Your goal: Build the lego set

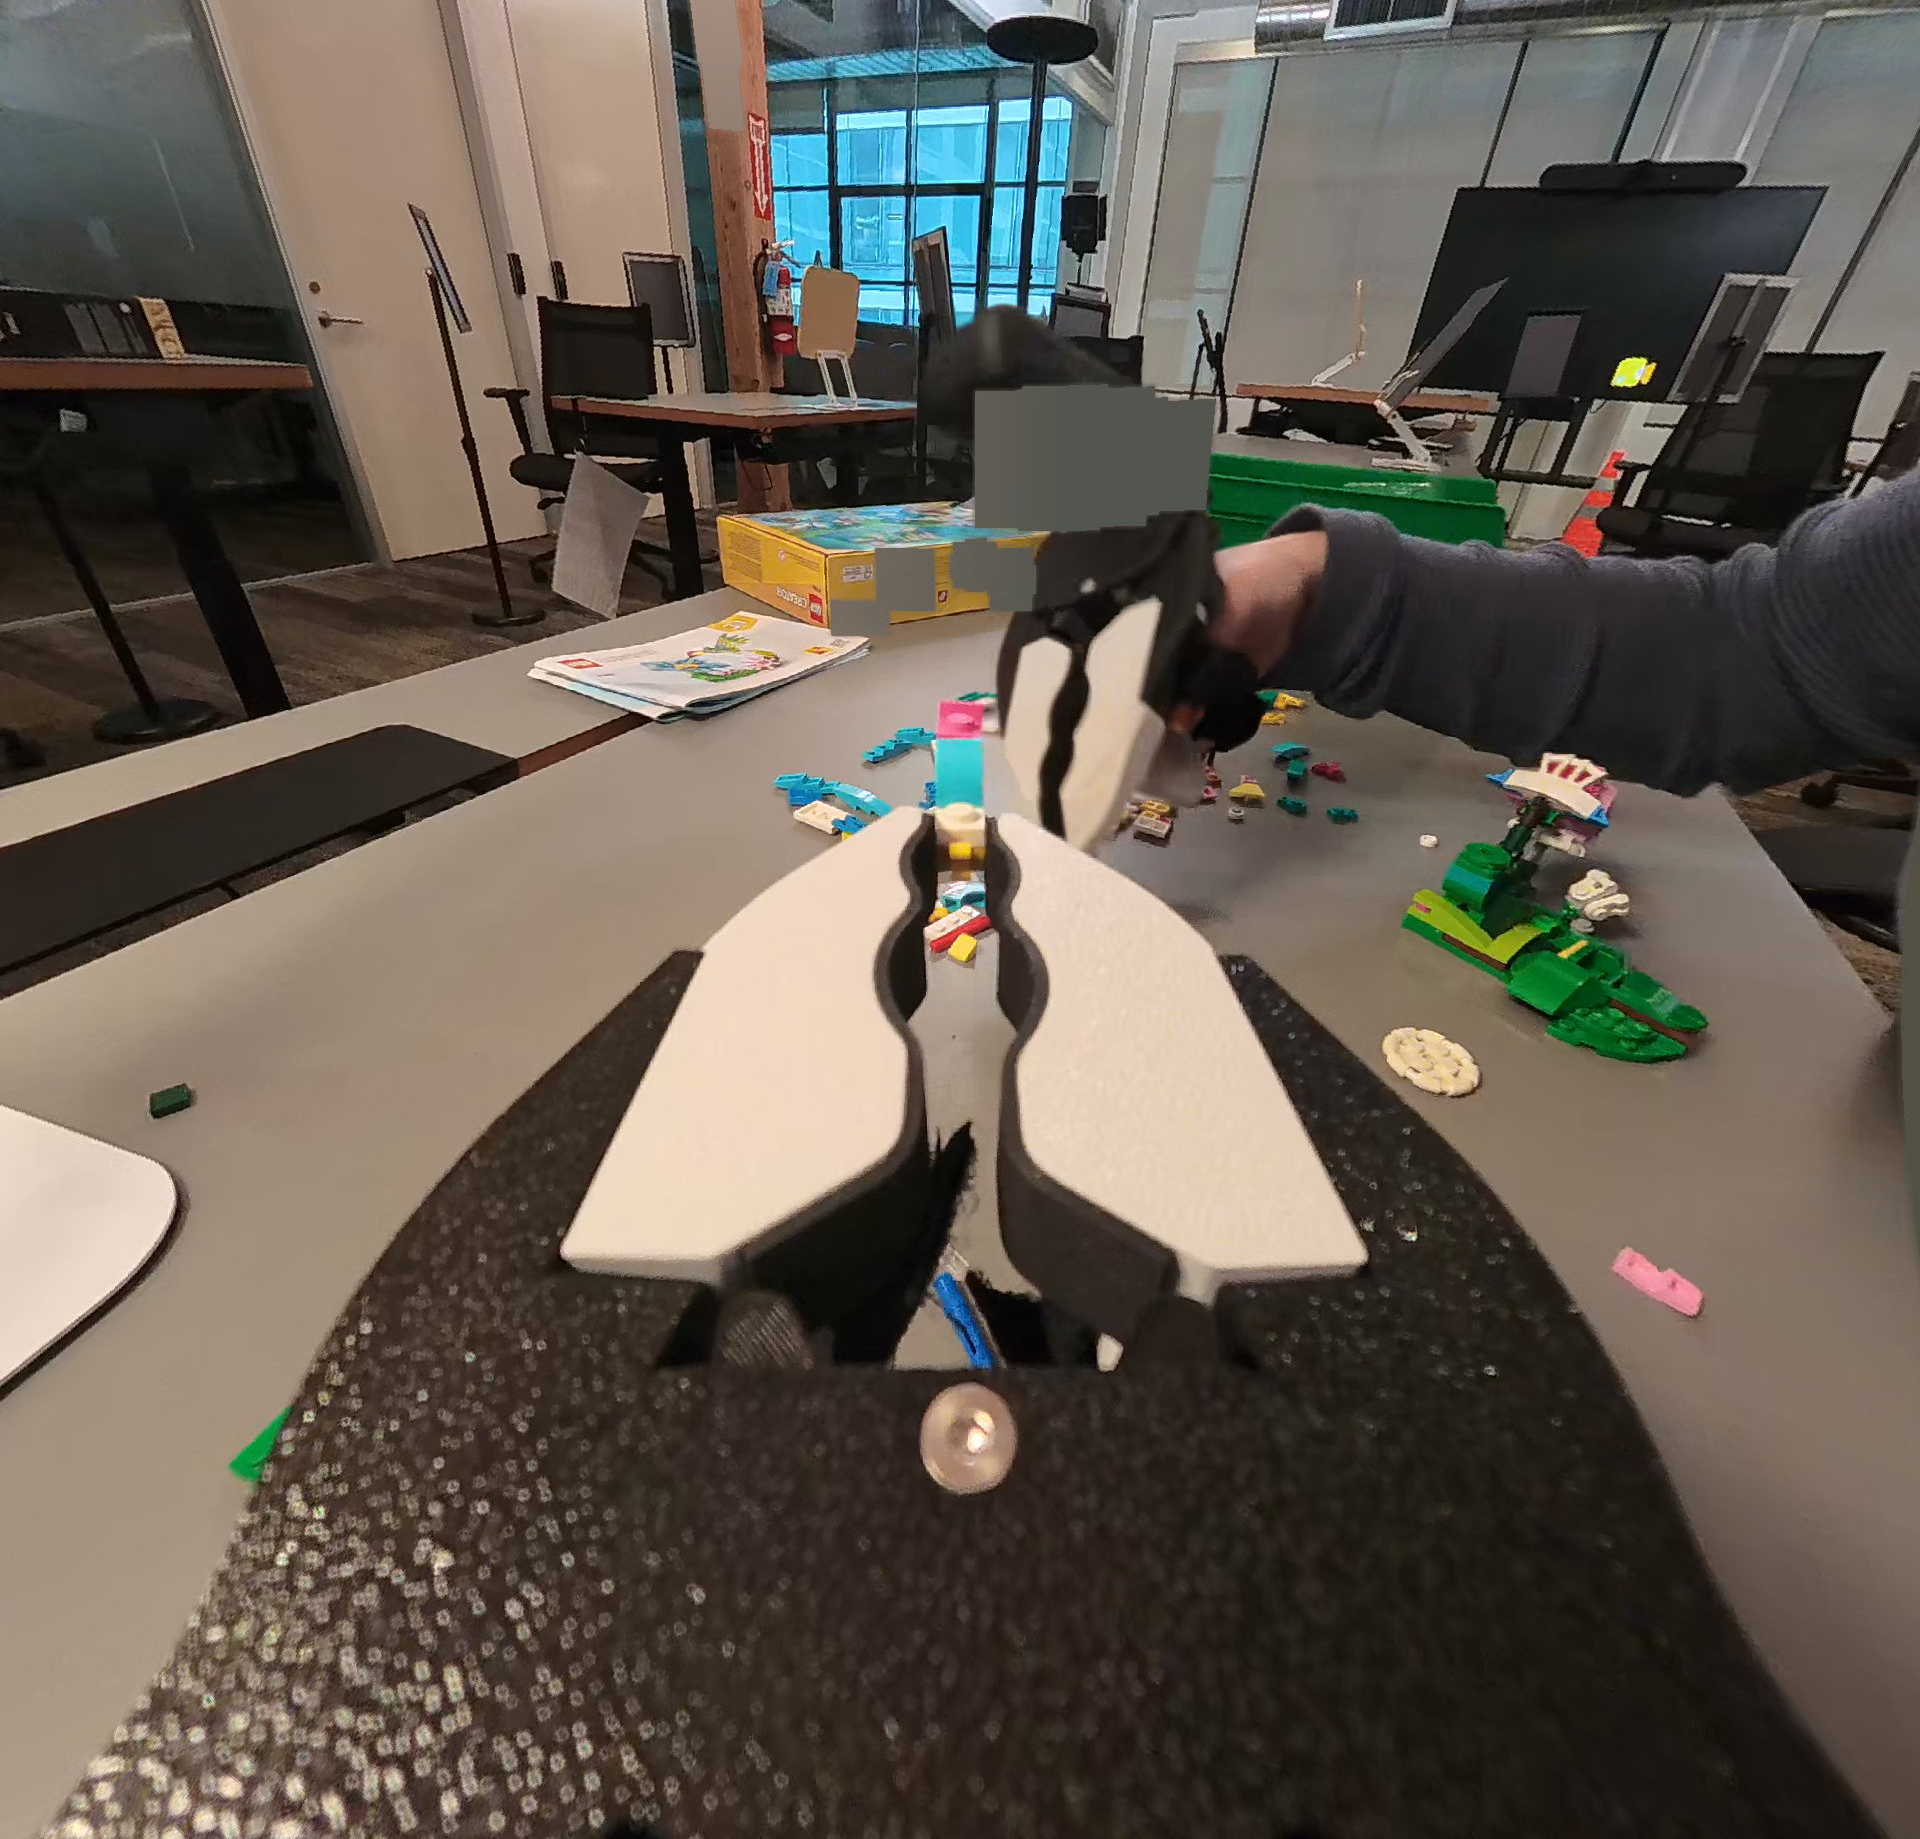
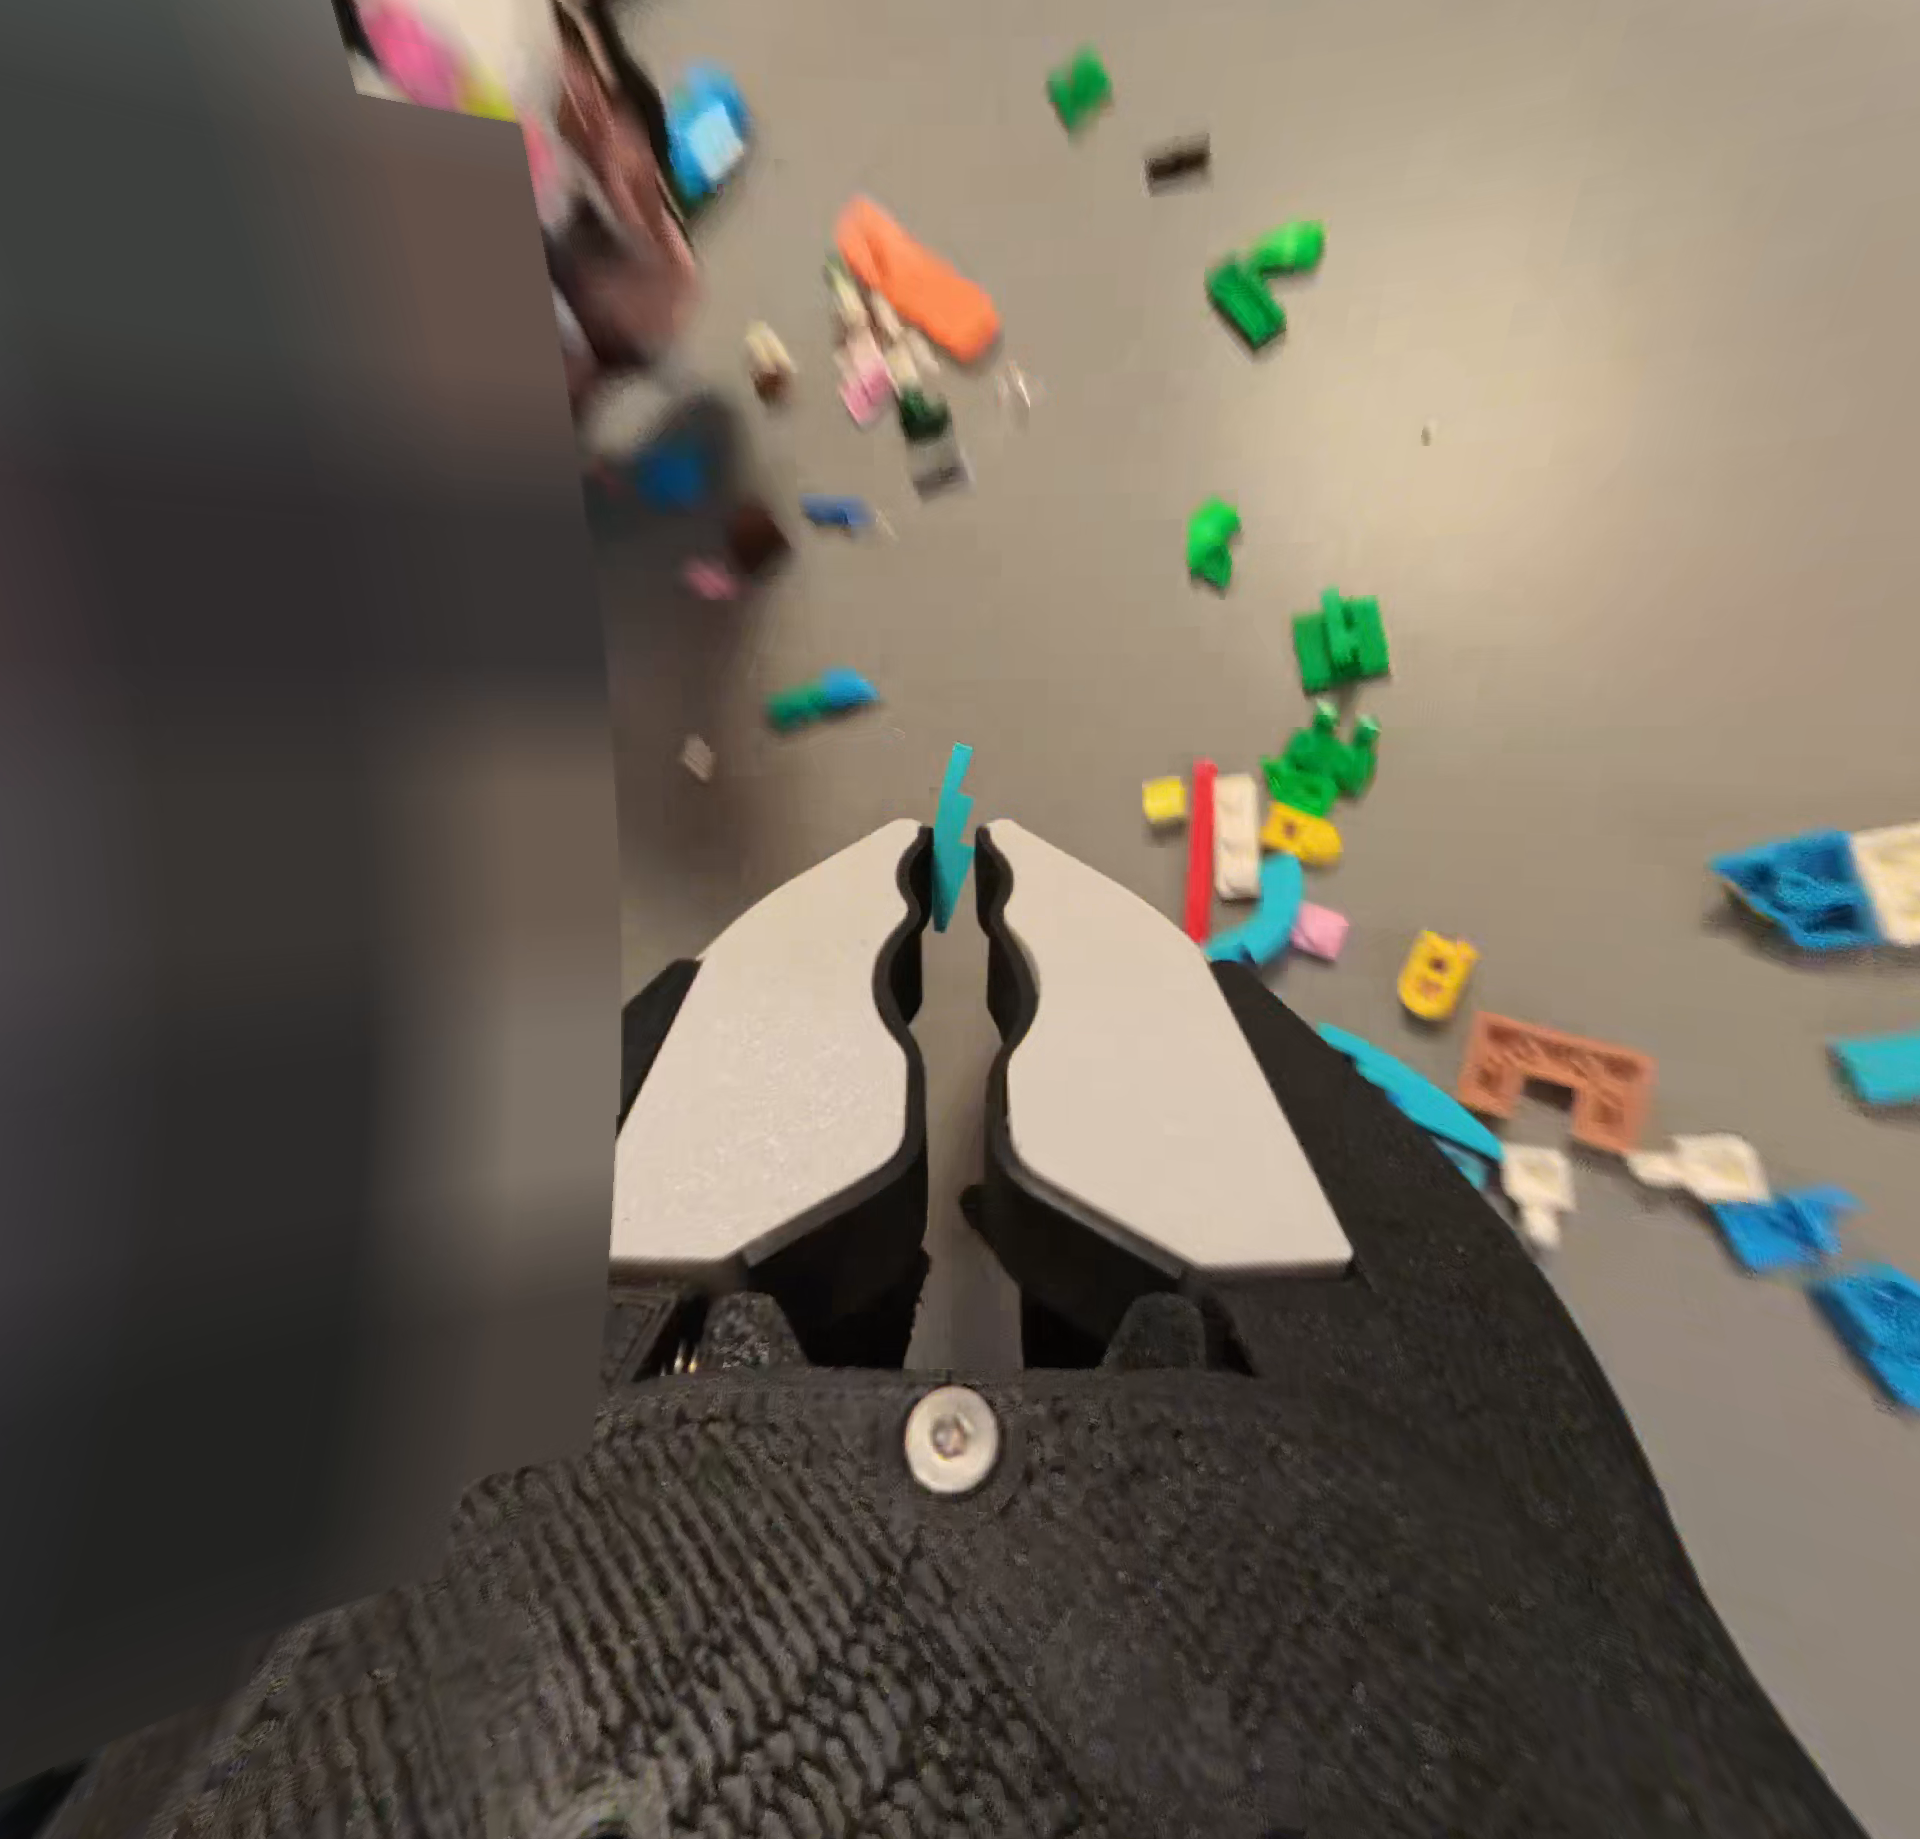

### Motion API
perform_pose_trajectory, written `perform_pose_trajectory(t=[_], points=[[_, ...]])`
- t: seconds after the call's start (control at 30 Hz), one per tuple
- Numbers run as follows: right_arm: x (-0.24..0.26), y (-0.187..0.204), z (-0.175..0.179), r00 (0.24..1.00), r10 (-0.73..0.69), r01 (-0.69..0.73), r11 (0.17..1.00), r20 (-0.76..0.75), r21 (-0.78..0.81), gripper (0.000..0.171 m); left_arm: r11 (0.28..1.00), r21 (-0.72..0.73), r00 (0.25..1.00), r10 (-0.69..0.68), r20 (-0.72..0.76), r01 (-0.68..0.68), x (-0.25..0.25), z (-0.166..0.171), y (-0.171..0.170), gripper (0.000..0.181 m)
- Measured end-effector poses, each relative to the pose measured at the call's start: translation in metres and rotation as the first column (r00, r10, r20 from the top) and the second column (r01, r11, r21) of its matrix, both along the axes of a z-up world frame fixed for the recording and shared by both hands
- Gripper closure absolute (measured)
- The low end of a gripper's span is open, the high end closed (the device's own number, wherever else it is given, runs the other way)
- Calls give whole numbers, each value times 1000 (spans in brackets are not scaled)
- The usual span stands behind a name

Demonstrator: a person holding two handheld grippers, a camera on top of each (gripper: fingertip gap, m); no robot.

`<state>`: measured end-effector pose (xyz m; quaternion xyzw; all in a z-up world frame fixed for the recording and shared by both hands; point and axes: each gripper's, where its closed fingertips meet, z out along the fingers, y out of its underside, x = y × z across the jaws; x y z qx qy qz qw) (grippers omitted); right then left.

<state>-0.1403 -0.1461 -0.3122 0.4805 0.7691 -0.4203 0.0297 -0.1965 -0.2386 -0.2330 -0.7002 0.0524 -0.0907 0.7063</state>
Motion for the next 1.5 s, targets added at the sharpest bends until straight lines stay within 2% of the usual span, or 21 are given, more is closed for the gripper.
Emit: perform_pose_trajectory(t=[0.1, 0.2, 0.4, 0.57, 0.63, 0.73, 0.8, 0.87, 0.9, 1.03, 1.2, 1.3, 1.4, 1.5], points=[[21, 6, -26, 989, 142, -121, 940, -42, 319, 165, 1000, -4, 1000, 5, 6, -5, -2, -1, 0, 173], [39, 8, -39, 968, 244, -190, 854, -51, 485, 165, 1000, -4, 1000, 10, 12, -10, -4, -1, -1, 173], [48, 10, -41, 955, 263, -147, 817, -134, 558, 165, 1000, -12, 1000, 3, 18, -3, -3, -3, -1, 173], [54, 11, -31, 950, 255, -137, 860, -181, 491, 145, 1000, -27, 1000, -4, 13, 5, -2, -7, 1, 173], [53, 30, -21, 958, 188, -66, 877, -215, 475, 143, 1000, -28, 1000, -2, 15, 3, -2, -8, 1, 173], [44, 81, -6, 963, 2, 135, 860, -268, 493, 143, 1000, -25, 999, -6, 33, 7, -3, -8, 1, 173], [39, 136, 0, 931, -214, 347, 764, -294, 543, 147, 1000, -25, 999, -11, 39, 12, -2, -8, 1, 173], [43, 197, 7, 839, -430, 541, 592, -334, 597, 154, 999, -29, 999, -12, 35, 13, -2, -9, 2, 173], [49, 218, 10, 799, -489, 591, 538, -348, 601, 156, 999, -32, 999, -12, 33, 14, -2, -10, 2, 173], [73, 271, 16, 682, -645, 707, 463, -345, 535, 160, 1000, -30, 1000, -9, 26, 10, -2, -8, 1, 173], [114, 300, 11, 565, -787, 778, 408, -248, 477, 161, 1000, -22, 999, -11, 48, 12, -3, -7, 0, 173], [139, 308, 10, 515, -817, 799, 348, -260, 490, 162, 1000, -15, 998, -14, 54, 15, -2, -6, 0, 173], [156, 298, 7, 523, -819, 800, 377, -236, 466, 162, 1000, -16, 998, -20, 67, 21, -2, -7, 1, 173], [172, 285, 2, 591, -775, 753, 432, -224, 496, 161, 1000, -19, 997, -23, 68, 25, -1, -8, 2, 173]])
